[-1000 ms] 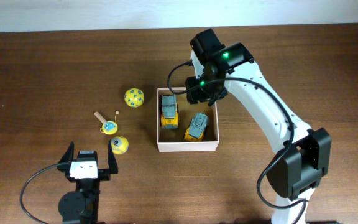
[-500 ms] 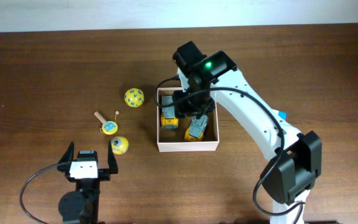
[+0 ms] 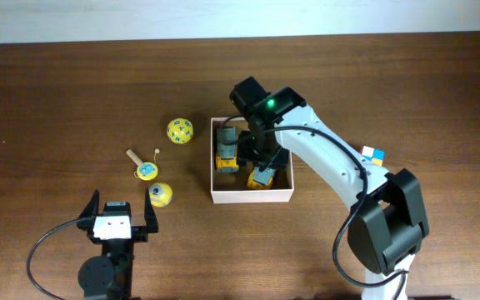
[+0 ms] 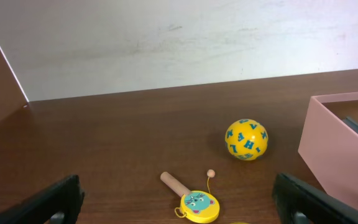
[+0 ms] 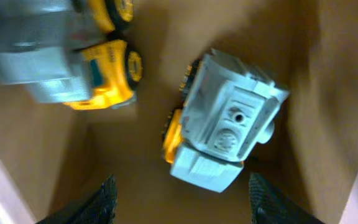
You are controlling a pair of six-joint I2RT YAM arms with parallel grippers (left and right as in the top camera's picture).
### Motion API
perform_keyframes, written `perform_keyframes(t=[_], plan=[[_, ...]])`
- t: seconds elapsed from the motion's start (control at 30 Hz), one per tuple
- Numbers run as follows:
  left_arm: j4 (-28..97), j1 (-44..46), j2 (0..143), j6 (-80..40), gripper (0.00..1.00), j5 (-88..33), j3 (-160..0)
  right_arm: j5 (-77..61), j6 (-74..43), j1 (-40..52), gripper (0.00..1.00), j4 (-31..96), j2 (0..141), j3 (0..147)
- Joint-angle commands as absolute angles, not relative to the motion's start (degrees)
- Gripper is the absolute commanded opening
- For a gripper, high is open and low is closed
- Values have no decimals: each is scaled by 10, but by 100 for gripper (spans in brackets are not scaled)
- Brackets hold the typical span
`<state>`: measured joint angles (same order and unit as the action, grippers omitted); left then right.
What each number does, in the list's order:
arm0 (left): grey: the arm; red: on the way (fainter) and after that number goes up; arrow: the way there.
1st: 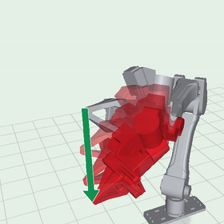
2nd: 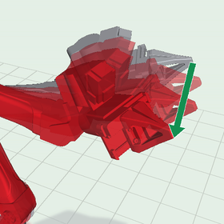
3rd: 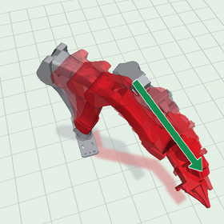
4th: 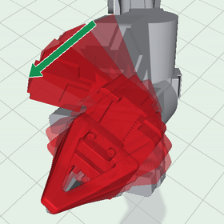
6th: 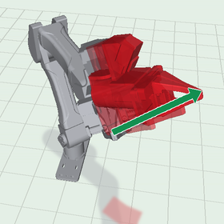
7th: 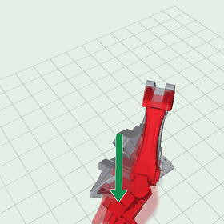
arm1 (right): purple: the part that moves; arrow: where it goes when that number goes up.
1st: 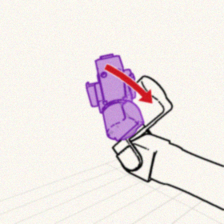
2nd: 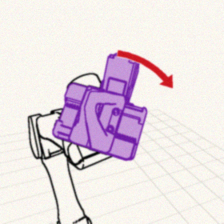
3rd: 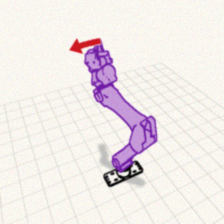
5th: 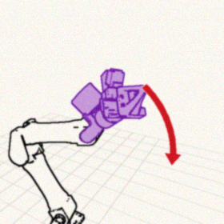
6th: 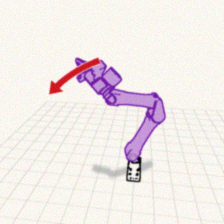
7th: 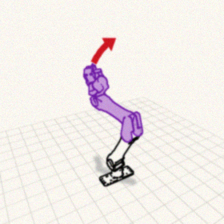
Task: Pack container
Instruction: 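Lower the truck into the box's right side and open the right gripper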
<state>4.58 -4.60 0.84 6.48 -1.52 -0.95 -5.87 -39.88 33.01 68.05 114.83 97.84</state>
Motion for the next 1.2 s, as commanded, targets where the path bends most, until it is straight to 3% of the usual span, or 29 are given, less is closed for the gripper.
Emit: perform_keyframes(t=[0.0, 1.17], plan=[[46, -44, 7, 74, 99, -21, -5, -42, -448, 334, 62, 670, 1148, 966], [46, -44, 7, 74, 99, -21, -5, -2, -531, 334, 61, 605, 1148, 903]])
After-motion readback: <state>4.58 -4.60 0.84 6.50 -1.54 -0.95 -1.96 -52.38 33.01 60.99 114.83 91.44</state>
